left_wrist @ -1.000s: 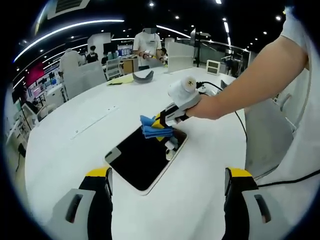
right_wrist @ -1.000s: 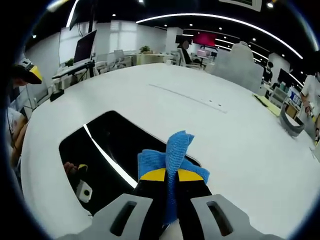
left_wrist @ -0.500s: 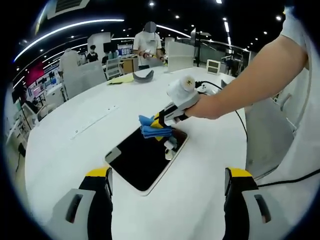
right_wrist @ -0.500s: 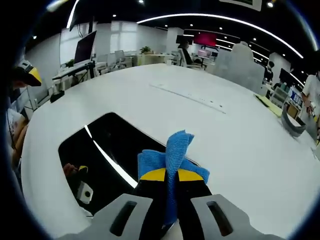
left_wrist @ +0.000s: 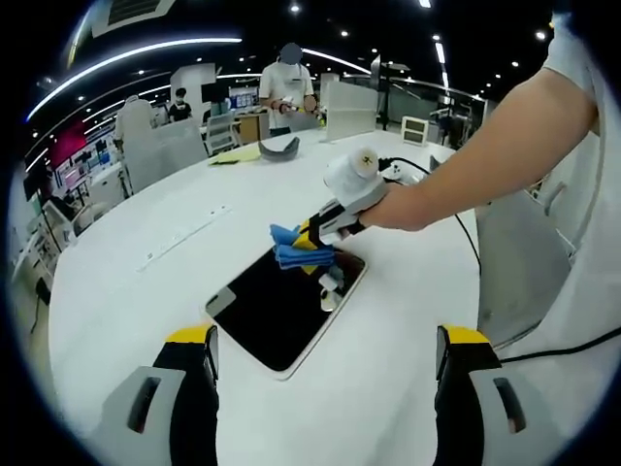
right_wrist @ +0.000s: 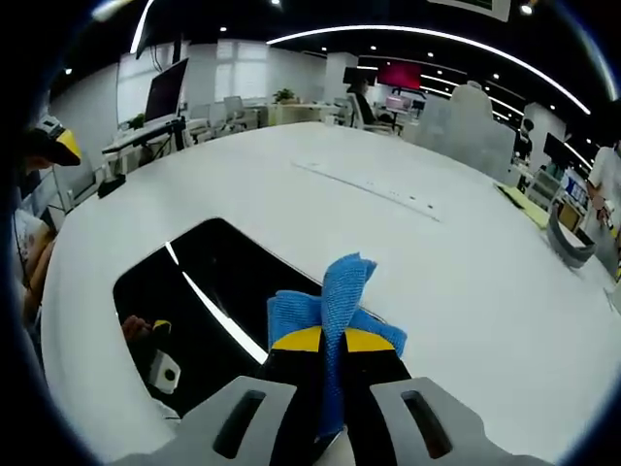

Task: Wipe the mirror surface with the cleaning cloth until all visible marks leave the cleaned area.

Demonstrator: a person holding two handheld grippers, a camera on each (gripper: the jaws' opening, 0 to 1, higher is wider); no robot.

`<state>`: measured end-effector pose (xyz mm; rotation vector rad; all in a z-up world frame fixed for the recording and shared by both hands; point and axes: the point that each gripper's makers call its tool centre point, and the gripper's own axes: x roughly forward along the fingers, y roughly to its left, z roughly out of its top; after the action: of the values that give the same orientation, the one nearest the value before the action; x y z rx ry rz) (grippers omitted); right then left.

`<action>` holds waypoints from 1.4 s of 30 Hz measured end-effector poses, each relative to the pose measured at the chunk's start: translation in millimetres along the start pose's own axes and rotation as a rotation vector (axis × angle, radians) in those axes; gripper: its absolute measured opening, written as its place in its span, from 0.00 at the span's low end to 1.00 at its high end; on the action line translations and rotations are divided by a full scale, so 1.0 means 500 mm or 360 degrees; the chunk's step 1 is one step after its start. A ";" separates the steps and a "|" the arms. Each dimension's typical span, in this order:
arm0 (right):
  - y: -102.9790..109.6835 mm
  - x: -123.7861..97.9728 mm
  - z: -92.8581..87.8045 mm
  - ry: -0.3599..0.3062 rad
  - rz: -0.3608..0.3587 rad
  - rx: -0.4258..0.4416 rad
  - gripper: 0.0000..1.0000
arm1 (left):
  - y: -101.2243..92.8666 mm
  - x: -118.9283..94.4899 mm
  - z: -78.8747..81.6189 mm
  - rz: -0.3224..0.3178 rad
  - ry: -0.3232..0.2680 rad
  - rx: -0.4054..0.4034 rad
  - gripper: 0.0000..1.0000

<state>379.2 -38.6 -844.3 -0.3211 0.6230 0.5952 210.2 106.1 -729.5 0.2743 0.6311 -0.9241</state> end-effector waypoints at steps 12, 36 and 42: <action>0.007 0.017 0.014 0.0015 0.0015 -0.0014 0.02 | 0.010 -0.003 0.000 0.0015 -0.0011 -0.0014 0.93; 0.033 0.020 0.019 -0.0001 0.0074 -0.0046 0.02 | 0.016 -0.010 -0.004 0.0029 -0.0017 -0.0025 0.93; 0.048 0.015 0.018 0.0000 0.0102 -0.0053 0.02 | 0.014 -0.015 -0.003 0.0038 -0.0020 -0.0022 0.93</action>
<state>373.6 -12.7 -844.5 -0.3332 0.6257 0.6677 211.8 115.7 -726.2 0.2632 0.6211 -0.8978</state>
